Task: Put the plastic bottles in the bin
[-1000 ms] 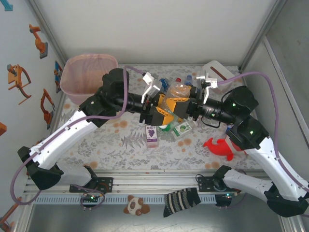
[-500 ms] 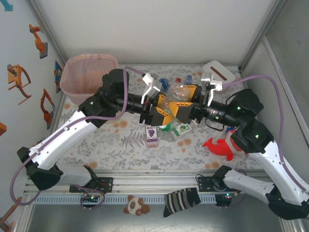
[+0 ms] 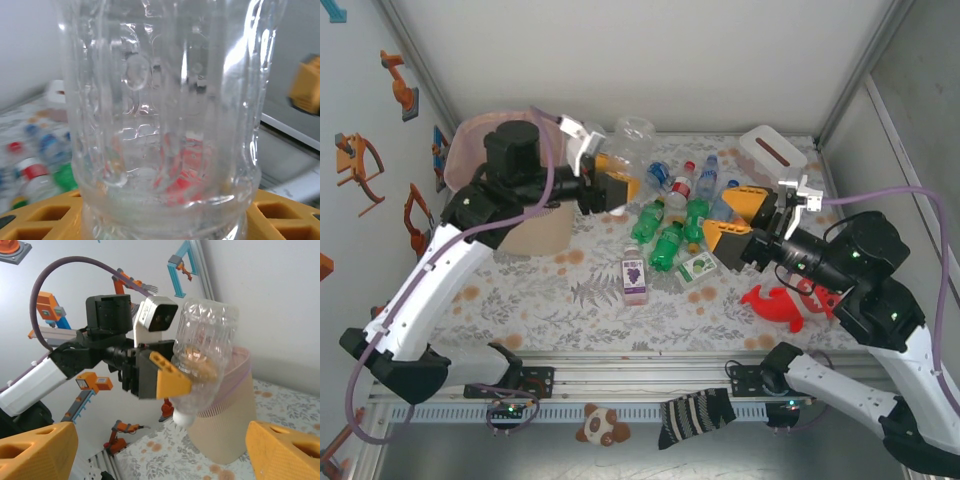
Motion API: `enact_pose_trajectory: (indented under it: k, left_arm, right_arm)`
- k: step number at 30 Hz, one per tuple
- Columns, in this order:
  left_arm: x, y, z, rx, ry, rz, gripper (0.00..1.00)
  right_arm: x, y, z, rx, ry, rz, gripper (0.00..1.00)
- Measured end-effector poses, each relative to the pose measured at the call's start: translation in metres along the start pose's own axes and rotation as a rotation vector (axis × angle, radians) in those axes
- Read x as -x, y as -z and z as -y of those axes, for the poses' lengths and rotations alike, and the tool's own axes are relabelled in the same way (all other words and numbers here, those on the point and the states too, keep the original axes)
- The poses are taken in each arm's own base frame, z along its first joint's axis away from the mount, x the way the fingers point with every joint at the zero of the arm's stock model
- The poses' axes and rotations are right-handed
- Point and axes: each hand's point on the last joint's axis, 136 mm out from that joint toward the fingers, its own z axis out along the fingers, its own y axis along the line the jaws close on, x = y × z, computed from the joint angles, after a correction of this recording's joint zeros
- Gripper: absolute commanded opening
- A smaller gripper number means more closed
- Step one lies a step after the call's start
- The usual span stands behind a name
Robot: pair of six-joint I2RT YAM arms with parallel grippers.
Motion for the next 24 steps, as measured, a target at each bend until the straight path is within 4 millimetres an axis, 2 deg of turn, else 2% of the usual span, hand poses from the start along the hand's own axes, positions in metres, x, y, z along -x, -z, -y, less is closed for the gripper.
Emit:
enact_pose_trajectory:
  k: [6,12,17,24]
  left_arm:
    - [0.018,0.050,-0.085,0.321,0.146,0.065,0.47]
    - [0.017,0.091,-0.144,0.544,0.252,0.054,0.48]
    - [-0.009,0.105,-0.194,0.687,0.347,-0.041,0.48]
    - [-0.068,0.100,-0.249,0.765,0.468,-0.237,0.48]
  right_arm:
    - [-0.008,-0.001,0.007,-0.034,-0.004,-0.028,0.86]
    - [-0.010,-0.003,0.012,-0.053,-0.007,-0.036,0.86]
    - [-0.010,-0.003,0.012,-0.056,-0.007,-0.035,0.86]
    - [-0.014,-0.003,0.015,-0.066,-0.012,-0.051,0.86]
